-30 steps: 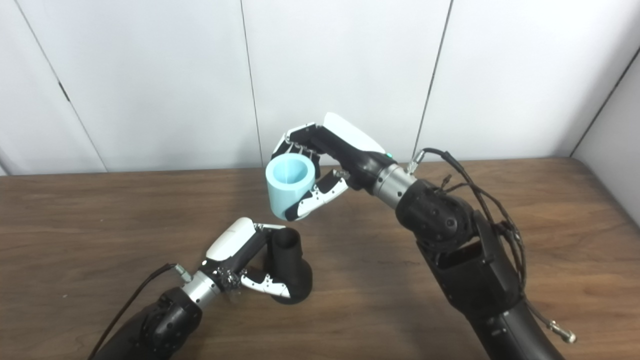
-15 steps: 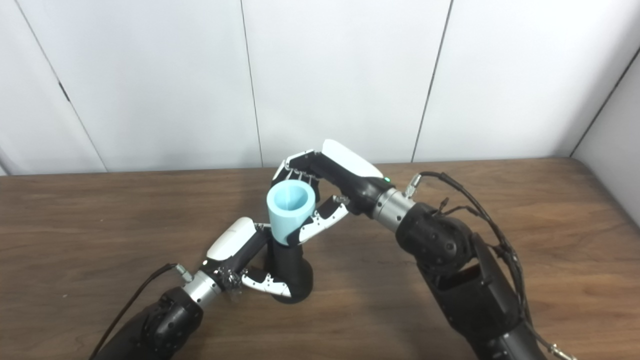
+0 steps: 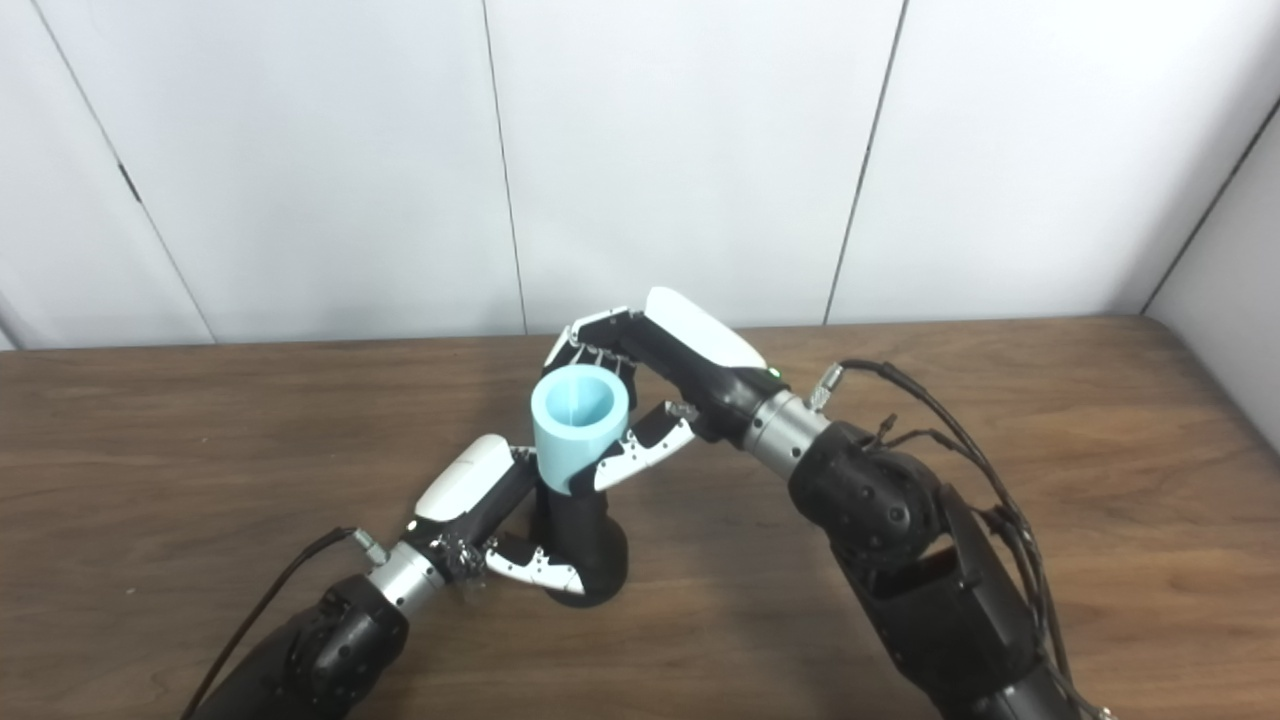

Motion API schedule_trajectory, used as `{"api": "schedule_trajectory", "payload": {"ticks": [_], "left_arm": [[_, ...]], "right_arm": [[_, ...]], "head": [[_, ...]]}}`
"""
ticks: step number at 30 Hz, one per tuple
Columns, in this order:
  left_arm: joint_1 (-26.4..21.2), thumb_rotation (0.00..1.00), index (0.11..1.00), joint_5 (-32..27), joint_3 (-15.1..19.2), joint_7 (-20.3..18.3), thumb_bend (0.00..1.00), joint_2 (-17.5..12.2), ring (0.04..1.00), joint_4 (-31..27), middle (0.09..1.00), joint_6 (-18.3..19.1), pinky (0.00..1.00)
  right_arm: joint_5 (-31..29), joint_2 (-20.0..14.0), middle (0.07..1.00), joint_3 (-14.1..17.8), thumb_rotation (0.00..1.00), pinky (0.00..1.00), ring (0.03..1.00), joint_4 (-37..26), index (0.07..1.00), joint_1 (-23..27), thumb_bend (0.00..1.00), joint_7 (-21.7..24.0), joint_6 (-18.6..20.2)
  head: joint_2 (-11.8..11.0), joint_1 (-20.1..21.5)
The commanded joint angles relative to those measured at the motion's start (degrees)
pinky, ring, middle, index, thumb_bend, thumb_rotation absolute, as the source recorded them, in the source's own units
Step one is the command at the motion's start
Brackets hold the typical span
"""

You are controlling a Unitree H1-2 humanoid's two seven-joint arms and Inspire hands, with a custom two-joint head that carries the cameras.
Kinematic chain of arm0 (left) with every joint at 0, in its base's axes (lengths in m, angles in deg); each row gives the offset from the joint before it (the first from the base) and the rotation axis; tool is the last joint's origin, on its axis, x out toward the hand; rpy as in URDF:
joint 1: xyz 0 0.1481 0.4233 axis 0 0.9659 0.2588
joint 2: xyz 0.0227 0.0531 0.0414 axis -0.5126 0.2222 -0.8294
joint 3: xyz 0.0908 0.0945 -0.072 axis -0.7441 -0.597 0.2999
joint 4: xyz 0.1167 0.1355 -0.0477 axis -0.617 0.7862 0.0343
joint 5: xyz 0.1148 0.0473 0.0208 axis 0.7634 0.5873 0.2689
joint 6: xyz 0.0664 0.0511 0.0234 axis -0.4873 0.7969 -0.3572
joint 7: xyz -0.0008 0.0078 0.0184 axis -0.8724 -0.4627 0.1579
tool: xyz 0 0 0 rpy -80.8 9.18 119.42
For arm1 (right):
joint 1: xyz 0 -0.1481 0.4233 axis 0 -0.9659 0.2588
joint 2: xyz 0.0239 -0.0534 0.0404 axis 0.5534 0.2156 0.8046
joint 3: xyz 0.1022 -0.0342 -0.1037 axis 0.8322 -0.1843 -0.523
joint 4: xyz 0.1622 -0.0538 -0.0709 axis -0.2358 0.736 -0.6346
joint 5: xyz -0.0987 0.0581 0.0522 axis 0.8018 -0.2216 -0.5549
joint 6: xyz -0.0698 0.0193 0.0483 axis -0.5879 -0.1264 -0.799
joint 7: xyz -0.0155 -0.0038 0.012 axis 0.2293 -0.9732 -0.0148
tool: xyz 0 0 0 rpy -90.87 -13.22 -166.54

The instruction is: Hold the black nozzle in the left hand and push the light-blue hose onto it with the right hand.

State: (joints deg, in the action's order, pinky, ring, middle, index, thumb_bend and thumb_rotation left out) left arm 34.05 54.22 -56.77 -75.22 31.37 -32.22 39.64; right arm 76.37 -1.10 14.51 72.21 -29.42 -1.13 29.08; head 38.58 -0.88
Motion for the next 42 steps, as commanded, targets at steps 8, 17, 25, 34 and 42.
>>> {"api": "schedule_trajectory", "payload": {"ticks": [8,17,25,34,42], "left_arm": [[5.7,0.0,0.51,3.1,-3.0,-5.1,0.5,0.2,0.426,2.4,0.493,4.9,0.37],[5.7,0.0,0.51,3.4,-3.1,-5.3,0.5,0.1,0.426,2.2,0.495,5.4,0.38],[5.8,0.0,0.51,3.4,-3.1,-5.2,0.5,-0.1,0.425,1.7,0.494,5.2,0.37],[6.0,0.0,0.51,3.0,-3.0,-5.0,0.5,-0.3,0.427,1.7,0.49,4.7,0.37],[6.2,0.0,0.508,3.1,-3.0,-5.5,0.5,-0.4,0.427,1.0,0.497,5.6,0.37]], "right_arm": [[-0.2,-1.2,0.472,-1.2,0.0,0.3,0.387,-1.4,0.523,1.6,0.52,1.4,-1.2],[-2.6,-2.1,0.474,0.7,0.0,0.29,0.391,-4.2,0.541,5.8,0.51,5.9,6.4],[-2.5,-2.3,0.479,0.6,0.0,0.31,0.395,-4.0,0.54,5.3,0.51,5.9,5.0],[-2.0,-2.4,0.476,0.9,0.0,0.3,0.393,-3.2,0.539,4.6,0.51,5.0,2.8],[-1.5,-2.2,0.477,1.2,0.0,0.31,0.4,-2.8,0.525,4.6,0.52,4.7,2.9]], "head": [[0.5,-0.1],[1.1,-0.2],[1.5,-0.3],[1.7,0.0],[1.9,0.0]]}}
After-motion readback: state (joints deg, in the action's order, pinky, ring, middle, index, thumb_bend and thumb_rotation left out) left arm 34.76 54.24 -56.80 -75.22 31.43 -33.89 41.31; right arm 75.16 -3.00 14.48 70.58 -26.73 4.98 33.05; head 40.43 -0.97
